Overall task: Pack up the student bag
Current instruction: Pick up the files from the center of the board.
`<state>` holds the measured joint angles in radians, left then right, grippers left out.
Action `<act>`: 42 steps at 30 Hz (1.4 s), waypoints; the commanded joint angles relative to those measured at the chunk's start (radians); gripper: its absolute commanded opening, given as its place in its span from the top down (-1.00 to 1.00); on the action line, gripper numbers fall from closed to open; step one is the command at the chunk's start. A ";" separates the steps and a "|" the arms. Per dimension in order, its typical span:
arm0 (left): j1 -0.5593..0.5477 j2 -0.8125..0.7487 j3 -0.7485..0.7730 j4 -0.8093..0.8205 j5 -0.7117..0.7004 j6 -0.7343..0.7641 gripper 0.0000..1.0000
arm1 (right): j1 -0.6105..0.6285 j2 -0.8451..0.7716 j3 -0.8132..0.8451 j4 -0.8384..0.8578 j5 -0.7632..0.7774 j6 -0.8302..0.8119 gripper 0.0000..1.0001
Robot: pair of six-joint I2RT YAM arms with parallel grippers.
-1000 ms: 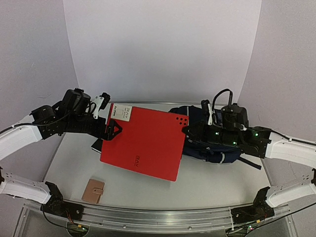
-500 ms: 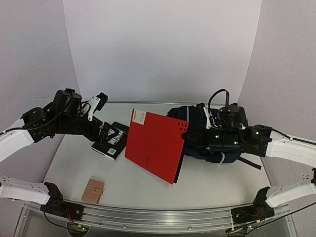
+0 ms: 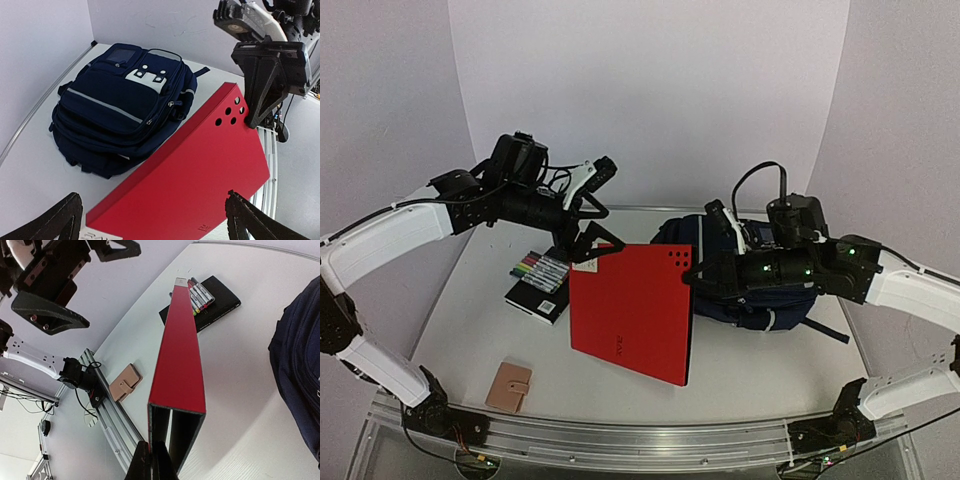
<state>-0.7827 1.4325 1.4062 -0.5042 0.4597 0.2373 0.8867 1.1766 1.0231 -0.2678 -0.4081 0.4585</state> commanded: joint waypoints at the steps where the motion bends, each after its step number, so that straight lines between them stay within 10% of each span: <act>1: -0.003 0.049 0.103 -0.009 0.181 0.098 -0.99 | 0.004 -0.003 0.065 0.001 -0.081 -0.050 1.00; 18: -0.024 0.252 0.189 -0.146 0.468 0.074 -0.86 | 0.005 0.007 0.090 -0.023 -0.176 -0.075 1.00; 36: -0.025 0.317 0.179 -0.326 0.576 0.020 0.87 | 0.004 0.063 0.114 -0.025 0.190 -0.056 1.00; 40: -0.024 0.264 0.108 -0.237 0.571 -0.058 0.99 | 0.004 0.091 0.133 -0.023 0.282 -0.027 1.00; 42: -0.020 0.220 0.058 -0.157 0.531 -0.121 1.00 | 0.004 0.089 0.138 -0.021 0.326 0.000 0.68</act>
<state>-0.7872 1.7546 1.5378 -0.7333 0.9962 0.2258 0.9089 1.2605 1.0913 -0.3713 -0.3040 0.3960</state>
